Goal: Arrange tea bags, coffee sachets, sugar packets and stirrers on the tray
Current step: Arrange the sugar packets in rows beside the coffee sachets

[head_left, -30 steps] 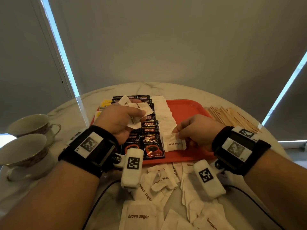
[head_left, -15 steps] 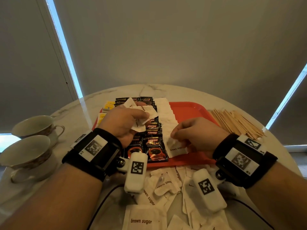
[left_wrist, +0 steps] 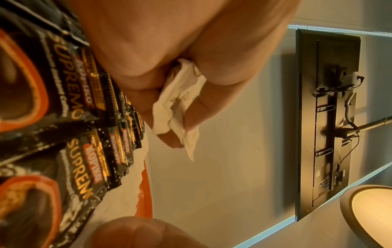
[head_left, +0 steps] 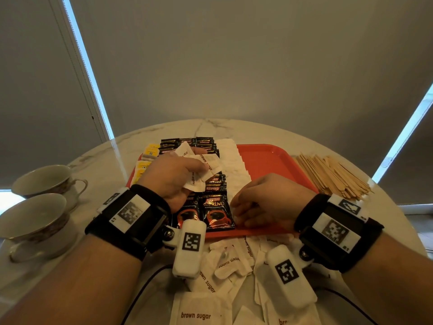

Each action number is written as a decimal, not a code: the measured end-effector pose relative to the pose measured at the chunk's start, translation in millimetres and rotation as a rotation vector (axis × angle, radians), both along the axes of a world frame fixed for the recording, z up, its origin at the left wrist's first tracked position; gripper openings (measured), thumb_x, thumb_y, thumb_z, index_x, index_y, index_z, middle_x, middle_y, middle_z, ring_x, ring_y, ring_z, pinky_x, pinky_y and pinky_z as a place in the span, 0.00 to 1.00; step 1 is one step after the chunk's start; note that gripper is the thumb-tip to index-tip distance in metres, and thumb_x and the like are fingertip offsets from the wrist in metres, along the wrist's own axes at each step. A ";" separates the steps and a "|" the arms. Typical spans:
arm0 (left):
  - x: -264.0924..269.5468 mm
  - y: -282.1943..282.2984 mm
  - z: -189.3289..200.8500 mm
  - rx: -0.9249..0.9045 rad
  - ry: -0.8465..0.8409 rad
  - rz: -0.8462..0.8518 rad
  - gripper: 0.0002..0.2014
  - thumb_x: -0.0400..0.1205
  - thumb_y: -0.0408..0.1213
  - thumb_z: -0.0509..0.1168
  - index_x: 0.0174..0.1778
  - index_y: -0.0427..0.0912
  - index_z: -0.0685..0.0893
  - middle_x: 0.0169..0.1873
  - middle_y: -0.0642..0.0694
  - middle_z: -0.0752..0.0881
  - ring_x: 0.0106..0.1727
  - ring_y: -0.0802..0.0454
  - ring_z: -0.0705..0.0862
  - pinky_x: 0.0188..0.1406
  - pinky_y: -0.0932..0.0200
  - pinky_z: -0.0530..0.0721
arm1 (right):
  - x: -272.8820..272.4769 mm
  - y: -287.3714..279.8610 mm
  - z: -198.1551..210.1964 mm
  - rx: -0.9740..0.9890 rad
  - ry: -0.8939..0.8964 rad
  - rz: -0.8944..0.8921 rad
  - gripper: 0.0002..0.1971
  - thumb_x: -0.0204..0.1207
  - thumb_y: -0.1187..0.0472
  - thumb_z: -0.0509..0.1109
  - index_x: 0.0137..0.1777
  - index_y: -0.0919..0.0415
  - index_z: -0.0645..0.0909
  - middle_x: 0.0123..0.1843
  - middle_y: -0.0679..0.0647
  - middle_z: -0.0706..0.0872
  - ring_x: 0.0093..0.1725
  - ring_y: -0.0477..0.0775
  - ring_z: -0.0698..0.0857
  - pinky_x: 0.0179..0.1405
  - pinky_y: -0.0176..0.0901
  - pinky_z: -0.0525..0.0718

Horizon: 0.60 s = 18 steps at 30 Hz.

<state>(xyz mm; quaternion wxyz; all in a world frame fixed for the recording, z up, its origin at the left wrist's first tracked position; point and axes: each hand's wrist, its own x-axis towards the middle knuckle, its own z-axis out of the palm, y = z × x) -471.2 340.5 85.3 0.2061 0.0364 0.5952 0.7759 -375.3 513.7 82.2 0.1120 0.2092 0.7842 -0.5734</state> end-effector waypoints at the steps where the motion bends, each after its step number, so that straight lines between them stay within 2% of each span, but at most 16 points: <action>1: -0.4 -0.2 -0.2 -0.006 0.003 0.002 0.16 0.80 0.16 0.69 0.54 0.40 0.91 0.44 0.37 0.95 0.40 0.43 0.96 0.32 0.53 0.92 | -0.2 -1.0 -0.8 -0.021 -0.001 -0.009 0.07 0.80 0.68 0.74 0.53 0.71 0.90 0.46 0.68 0.93 0.47 0.65 0.94 0.47 0.51 0.94; 3: -0.6 -0.2 -0.6 -0.003 0.003 0.005 0.16 0.80 0.16 0.68 0.55 0.40 0.91 0.44 0.37 0.95 0.40 0.43 0.96 0.31 0.53 0.91 | -0.5 -2.1 -2.0 -0.068 -0.003 -0.038 0.07 0.81 0.69 0.72 0.53 0.72 0.90 0.47 0.68 0.93 0.47 0.66 0.94 0.48 0.52 0.94; 8: -1.3 0.8 -1.9 0.007 0.006 0.004 0.16 0.79 0.15 0.69 0.54 0.39 0.90 0.43 0.36 0.95 0.39 0.43 0.95 0.31 0.52 0.91 | 0.9 -2.5 -3.3 -0.168 0.003 -0.098 0.09 0.83 0.71 0.67 0.54 0.75 0.88 0.53 0.72 0.91 0.42 0.63 0.92 0.43 0.49 0.93; 11: 1.4 1.2 -1.4 -0.004 0.018 -0.014 0.17 0.78 0.15 0.71 0.56 0.39 0.89 0.42 0.37 0.95 0.39 0.43 0.95 0.31 0.50 0.92 | 1.3 -1.2 -3.2 -0.198 0.016 -0.107 0.09 0.83 0.70 0.68 0.55 0.75 0.88 0.52 0.73 0.91 0.42 0.63 0.91 0.42 0.49 0.93; 12: 2.0 1.3 -1.7 -0.011 0.033 -0.017 0.19 0.77 0.15 0.72 0.59 0.39 0.89 0.44 0.37 0.95 0.40 0.42 0.95 0.32 0.49 0.92 | 0.3 -1.4 -2.1 -0.208 0.038 -0.108 0.09 0.83 0.69 0.69 0.56 0.74 0.87 0.48 0.73 0.91 0.41 0.62 0.91 0.42 0.49 0.92; 15: 4.2 2.5 -2.4 -0.039 0.101 -0.027 0.23 0.75 0.16 0.74 0.63 0.40 0.86 0.52 0.35 0.93 0.48 0.39 0.94 0.41 0.44 0.93 | -7.4 -2.7 3.9 -0.269 0.157 -0.114 0.14 0.83 0.57 0.73 0.57 0.70 0.86 0.38 0.61 0.88 0.36 0.57 0.87 0.37 0.46 0.87; 18: 6.9 3.9 -2.4 -0.066 0.159 -0.043 0.25 0.74 0.17 0.76 0.65 0.42 0.84 0.51 0.36 0.92 0.48 0.41 0.93 0.39 0.47 0.91 | -17.9 -4.1 9.2 -0.295 0.239 -0.087 0.17 0.79 0.48 0.76 0.56 0.63 0.88 0.42 0.57 0.90 0.40 0.55 0.89 0.44 0.49 0.89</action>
